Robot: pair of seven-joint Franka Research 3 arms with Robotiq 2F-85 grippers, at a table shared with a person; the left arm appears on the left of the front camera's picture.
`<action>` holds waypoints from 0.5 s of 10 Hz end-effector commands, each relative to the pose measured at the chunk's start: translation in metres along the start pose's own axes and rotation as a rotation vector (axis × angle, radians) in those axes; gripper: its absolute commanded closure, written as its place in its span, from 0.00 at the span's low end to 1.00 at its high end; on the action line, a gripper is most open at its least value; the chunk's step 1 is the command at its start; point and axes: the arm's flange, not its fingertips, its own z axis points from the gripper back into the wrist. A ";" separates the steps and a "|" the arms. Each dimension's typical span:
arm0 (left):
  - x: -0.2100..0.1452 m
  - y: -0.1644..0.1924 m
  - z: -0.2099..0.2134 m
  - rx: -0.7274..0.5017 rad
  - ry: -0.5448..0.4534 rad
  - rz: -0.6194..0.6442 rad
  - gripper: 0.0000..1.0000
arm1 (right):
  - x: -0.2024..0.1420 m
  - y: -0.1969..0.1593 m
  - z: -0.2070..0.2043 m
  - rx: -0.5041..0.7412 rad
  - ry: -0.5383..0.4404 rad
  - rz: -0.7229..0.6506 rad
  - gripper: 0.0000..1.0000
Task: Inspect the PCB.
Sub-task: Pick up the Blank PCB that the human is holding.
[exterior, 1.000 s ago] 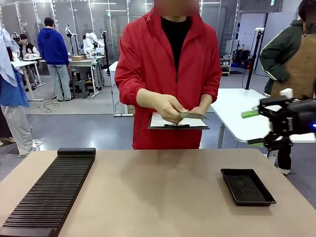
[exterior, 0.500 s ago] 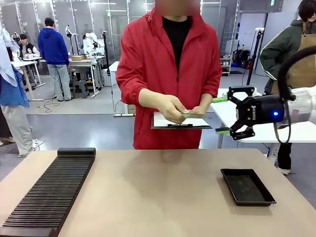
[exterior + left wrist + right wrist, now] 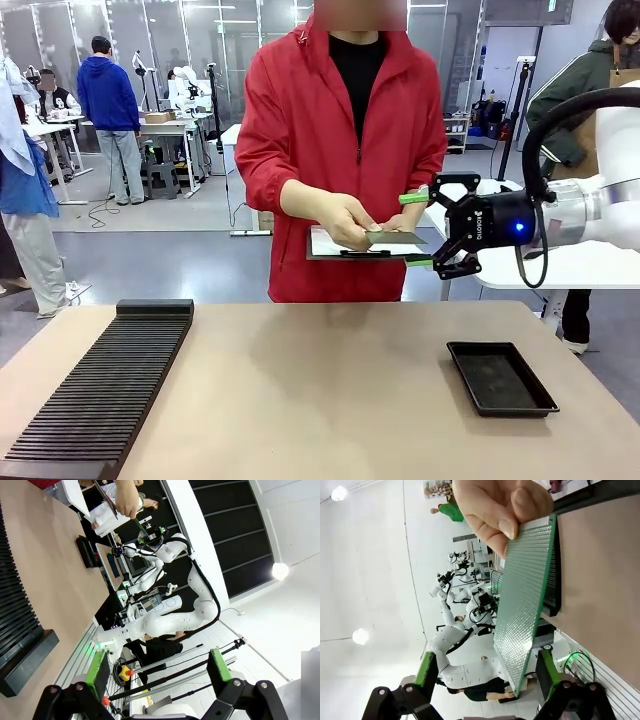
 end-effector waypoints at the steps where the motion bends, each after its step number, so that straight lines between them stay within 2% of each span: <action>1: 0.000 -0.001 0.003 0.007 0.008 0.004 0.00 | 0.010 -0.003 -0.009 0.030 0.001 -0.025 0.06; 2: 0.000 -0.001 0.003 0.007 0.008 0.004 0.00 | 0.010 -0.008 -0.011 0.035 0.004 -0.023 0.26; 3: 0.000 -0.001 0.003 0.007 0.008 0.004 0.00 | 0.010 -0.014 -0.013 0.054 0.014 -0.011 0.58; 4: 0.000 -0.001 0.003 0.007 0.008 0.004 0.00 | 0.010 -0.017 -0.014 0.064 0.015 -0.001 0.84; 5: 0.000 -0.001 0.003 0.007 0.008 0.004 0.00 | 0.010 -0.021 -0.016 0.078 0.022 0.008 1.00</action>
